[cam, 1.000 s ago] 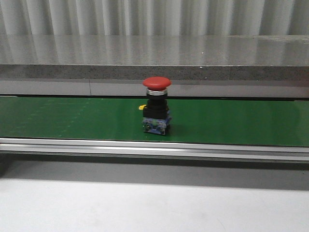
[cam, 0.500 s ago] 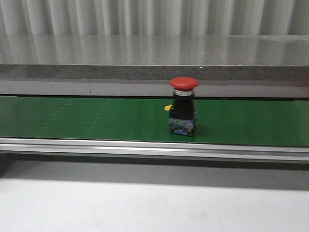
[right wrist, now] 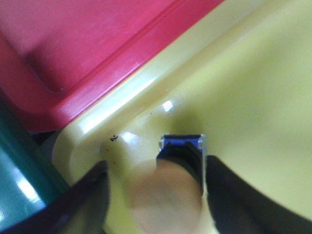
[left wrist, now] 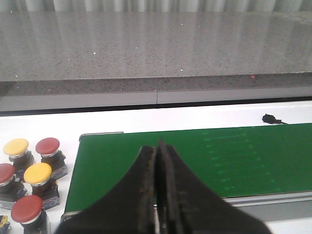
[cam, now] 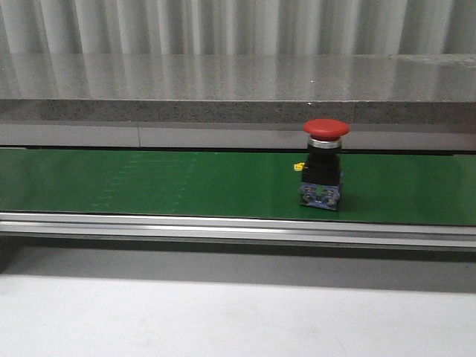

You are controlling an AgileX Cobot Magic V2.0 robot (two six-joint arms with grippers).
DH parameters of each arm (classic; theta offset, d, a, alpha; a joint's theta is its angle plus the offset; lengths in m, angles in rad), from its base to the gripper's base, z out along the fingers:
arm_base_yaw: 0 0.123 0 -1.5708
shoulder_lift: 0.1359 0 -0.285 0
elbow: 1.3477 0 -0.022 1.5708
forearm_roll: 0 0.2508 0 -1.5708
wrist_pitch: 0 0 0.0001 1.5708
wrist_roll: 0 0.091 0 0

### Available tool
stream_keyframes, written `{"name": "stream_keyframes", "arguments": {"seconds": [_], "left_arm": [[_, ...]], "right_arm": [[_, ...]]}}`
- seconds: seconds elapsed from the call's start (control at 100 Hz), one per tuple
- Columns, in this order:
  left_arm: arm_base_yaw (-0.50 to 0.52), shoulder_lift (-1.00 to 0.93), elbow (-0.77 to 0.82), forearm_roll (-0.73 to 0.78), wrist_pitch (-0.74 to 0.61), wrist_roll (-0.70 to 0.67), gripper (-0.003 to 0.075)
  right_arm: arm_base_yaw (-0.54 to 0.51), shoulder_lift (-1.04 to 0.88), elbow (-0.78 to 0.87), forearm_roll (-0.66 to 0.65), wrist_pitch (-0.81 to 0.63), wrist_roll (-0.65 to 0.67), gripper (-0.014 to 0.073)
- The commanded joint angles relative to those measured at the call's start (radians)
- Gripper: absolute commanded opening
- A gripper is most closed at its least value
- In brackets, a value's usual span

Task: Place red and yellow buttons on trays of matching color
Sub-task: 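Carry the yellow button into the yellow tray and open the right gripper, then grasp the red button at the belt's end with the right gripper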

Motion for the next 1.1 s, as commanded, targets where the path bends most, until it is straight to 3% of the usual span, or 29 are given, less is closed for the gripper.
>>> {"name": "stream_keyframes", "arguments": {"seconds": [0.0, 0.23, 0.57, 0.78, 1.09], "left_arm": [[-0.009, 0.007, -0.024, -0.013, -0.067, 0.002, -0.002], [-0.009, 0.007, -0.024, -0.013, -0.067, 0.002, -0.002], [-0.009, 0.007, -0.024, -0.013, -0.067, 0.002, -0.002], [-0.009, 0.007, -0.024, -0.013, -0.067, 0.002, -0.002], [-0.009, 0.007, -0.024, -0.013, -0.067, 0.002, -0.002]], "right_arm": [[-0.005, -0.037, -0.029, 0.011, -0.024, -0.002, 0.058], [-0.005, -0.081, -0.029, 0.011, -0.029, -0.002, 0.0604], [0.018, -0.291, -0.029, 0.039, 0.042, -0.002, 0.0604], [0.149, -0.39, -0.029, 0.041, 0.118, -0.002, 0.0604], [0.457, -0.425, -0.032, 0.05, 0.21, -0.002, 0.0604]]}}
